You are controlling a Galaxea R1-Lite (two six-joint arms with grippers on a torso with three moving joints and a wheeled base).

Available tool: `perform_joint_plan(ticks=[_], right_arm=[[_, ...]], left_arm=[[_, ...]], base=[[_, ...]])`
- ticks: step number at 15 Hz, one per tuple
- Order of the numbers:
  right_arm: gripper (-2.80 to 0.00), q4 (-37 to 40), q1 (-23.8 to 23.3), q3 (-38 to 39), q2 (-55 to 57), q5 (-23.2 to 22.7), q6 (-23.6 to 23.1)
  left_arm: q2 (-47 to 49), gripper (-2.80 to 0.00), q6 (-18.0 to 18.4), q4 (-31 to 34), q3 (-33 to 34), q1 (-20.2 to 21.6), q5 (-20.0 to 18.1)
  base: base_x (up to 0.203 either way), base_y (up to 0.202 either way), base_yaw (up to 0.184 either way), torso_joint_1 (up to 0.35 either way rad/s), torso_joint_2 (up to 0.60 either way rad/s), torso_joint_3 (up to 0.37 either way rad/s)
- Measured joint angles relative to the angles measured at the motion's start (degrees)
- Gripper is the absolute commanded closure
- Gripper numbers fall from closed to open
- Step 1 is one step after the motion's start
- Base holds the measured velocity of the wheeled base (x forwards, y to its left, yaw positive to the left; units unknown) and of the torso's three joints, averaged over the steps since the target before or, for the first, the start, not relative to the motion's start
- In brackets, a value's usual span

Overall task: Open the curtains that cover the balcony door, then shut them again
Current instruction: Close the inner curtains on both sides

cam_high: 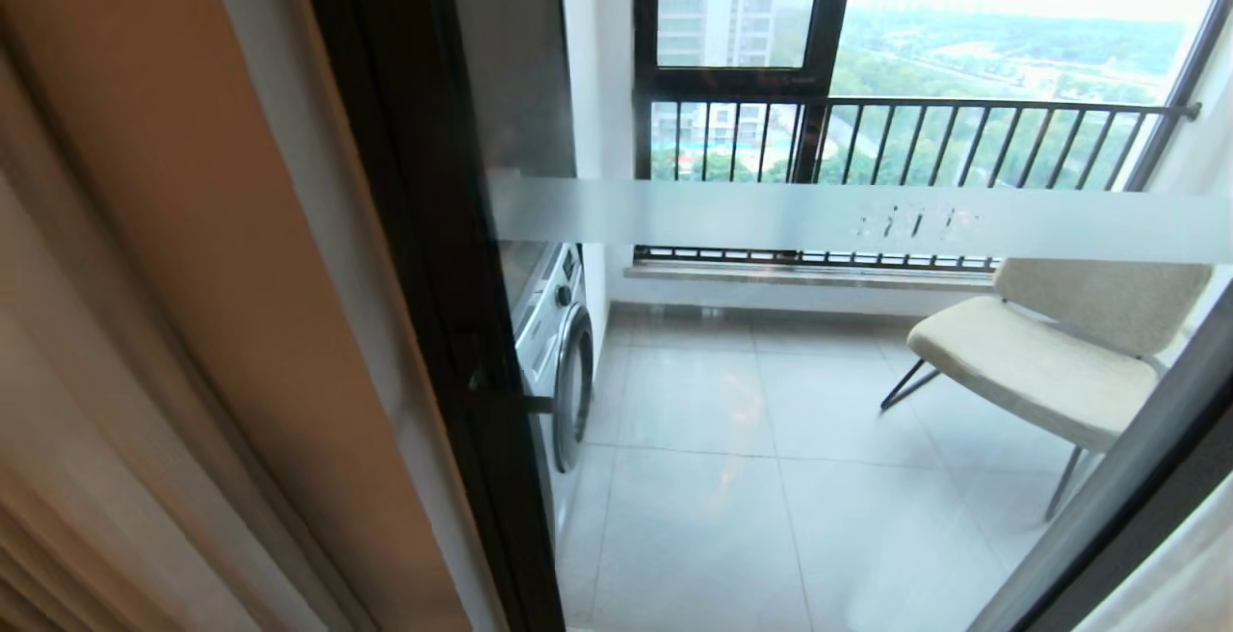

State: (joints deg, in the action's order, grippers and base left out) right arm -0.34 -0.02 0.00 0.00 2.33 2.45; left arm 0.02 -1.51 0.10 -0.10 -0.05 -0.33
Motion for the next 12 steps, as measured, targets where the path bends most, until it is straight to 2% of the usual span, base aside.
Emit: perform_joint_plan(ticks=[12], right_arm=[[0.0, 0.03, 0.02, 0.0, 0.0, 0.03, 0.0]], left_arm=[[0.0, 0.0, -0.05, -0.02, 0.0, 0.05, -0.09]], base=[[0.0, 0.0, 0.0, 0.0, 0.0, 0.0]])
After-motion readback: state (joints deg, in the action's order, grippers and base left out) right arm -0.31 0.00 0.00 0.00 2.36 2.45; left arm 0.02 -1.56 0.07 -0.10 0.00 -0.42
